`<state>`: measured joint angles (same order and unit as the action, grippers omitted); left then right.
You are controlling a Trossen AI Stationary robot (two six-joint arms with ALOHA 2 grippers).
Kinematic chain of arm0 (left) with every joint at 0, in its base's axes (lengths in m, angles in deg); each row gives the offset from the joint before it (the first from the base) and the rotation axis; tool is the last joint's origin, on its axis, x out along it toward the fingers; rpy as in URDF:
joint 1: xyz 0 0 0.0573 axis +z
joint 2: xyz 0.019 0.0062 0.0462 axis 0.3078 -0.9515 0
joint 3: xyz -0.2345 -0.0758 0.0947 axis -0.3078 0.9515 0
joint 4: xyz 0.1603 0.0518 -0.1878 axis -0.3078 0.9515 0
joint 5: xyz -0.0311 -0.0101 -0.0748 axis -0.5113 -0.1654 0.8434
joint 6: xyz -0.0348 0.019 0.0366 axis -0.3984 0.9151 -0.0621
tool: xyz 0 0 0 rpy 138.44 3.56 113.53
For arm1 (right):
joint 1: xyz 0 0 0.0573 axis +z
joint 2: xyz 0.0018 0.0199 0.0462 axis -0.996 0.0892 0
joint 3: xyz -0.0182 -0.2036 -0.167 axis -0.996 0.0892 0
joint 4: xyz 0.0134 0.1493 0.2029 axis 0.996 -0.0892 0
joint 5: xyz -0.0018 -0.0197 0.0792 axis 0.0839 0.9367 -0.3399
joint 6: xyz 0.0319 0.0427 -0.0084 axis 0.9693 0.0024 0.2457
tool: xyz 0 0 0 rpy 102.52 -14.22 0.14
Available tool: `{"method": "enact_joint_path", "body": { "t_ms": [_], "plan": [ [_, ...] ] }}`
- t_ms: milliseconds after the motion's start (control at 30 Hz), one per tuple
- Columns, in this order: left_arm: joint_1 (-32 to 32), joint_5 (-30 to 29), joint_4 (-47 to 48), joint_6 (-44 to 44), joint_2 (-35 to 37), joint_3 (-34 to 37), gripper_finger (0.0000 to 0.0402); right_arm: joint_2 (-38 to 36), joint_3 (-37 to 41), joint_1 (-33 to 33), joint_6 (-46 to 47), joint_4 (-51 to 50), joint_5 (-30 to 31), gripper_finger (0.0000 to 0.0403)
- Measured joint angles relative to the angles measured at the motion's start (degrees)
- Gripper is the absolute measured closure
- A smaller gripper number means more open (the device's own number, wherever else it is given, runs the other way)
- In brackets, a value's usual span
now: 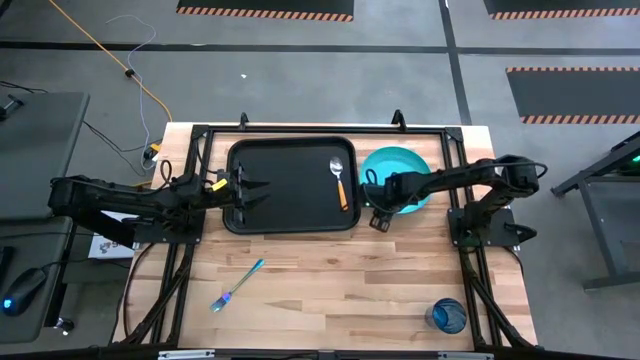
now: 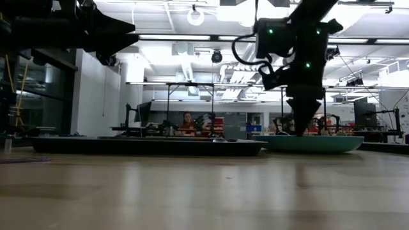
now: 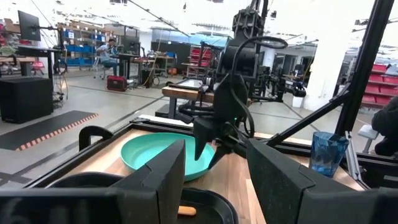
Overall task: Pick and place plate/cup/fork/spoon on tray
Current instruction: Put the blue plate on the black serving tray to the left of the yellow spoon
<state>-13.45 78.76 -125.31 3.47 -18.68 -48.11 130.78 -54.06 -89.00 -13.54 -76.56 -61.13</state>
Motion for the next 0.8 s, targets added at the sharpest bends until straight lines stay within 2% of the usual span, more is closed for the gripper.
{"method": "enact_joint_path", "body": {
  "t_ms": [367,467,600,733,800],
  "plan": [
    [0.0,0.0,0.0,0.0,0.0,0.0,0.024,-0.03,5.37,-3.17,-2.34,6.3,-0.83,0.0232],
    [0.02,0.0,0.0,0.0,0.0,0.0,0.024,-0.04,6.44,-4.28,-3.64,8.0,-2.46,0.0245],
    [0.01,0.0,0.01,0.0,0.01,0.0,0.024,-0.04,8.48,-5.74,-4.12,9.47,-4.53,0.029],
    [0.01,0.0,0.0,0.03,0.0,0.0,0.024,-0.25,9.16,-6.03,-4.57,9.71,-2.34,0.0364],
    [0.0,0.0,0.0,0.43,0.0,0.0,0.024,-0.17,8.52,-5.44,-5.07,9.04,-0.53,0.0389]
  ]
}}
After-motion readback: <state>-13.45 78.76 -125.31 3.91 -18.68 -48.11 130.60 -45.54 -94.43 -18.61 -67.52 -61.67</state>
